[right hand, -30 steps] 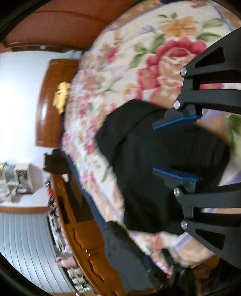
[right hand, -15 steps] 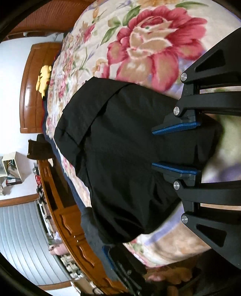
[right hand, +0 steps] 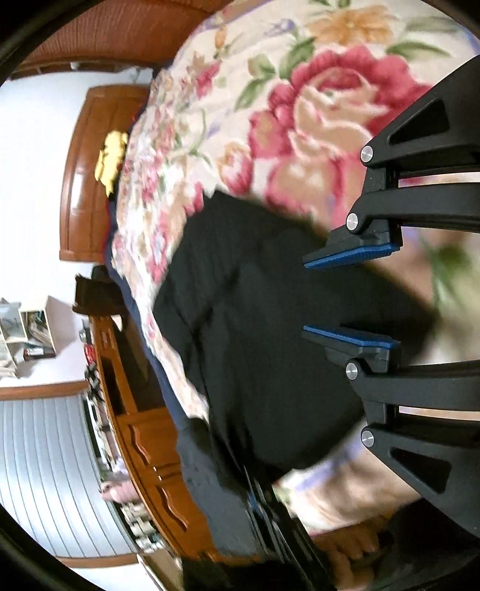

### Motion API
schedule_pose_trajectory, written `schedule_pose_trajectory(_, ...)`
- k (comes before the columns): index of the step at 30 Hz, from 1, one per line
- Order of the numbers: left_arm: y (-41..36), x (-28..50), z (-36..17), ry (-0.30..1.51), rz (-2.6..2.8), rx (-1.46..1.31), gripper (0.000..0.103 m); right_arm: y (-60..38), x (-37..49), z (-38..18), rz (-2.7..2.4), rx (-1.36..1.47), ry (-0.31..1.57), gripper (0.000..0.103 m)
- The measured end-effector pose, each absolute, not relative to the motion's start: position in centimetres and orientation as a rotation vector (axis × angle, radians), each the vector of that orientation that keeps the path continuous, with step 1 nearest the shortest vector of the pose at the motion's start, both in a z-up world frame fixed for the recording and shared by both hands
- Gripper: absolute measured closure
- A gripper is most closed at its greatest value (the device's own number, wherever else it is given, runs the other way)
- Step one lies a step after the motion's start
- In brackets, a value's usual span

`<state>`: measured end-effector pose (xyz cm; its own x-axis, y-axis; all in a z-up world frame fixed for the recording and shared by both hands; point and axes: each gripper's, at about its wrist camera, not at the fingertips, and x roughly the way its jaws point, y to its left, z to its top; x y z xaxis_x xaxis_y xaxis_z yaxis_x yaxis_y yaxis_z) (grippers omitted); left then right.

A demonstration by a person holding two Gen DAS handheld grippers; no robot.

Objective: Fold large clothes

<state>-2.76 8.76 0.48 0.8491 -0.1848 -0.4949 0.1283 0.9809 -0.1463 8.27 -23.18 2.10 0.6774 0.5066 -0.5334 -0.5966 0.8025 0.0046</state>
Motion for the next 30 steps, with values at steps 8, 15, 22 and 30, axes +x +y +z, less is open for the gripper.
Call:
schedule_pose_trajectory(8,10.8,-3.2,-1.3,0.594,-0.15,-0.101,0.097,-20.7,14.2,1.9,0.629,-0.157,0.554,0.07)
schedule_pose_trajectory(15,10.3,-2.8,-2.5,0.641,-0.15,-0.044,0.097,-16.7,21.0,1.2,0.61,-0.16,0.587,0.063)
schedule_pose_trajectory(22,10.2,-2.8,-3.0,0.654,-0.151,-0.026,0.097,-13.9,25.0,-0.9,0.599,-0.237,0.637,0.049)
schedule_pose_trajectory(30,10.2,-3.3,-2.2,0.618,-0.126,-0.024,0.087,-15.3,24.3,-2.1,0.612,-0.177,0.549,0.042)
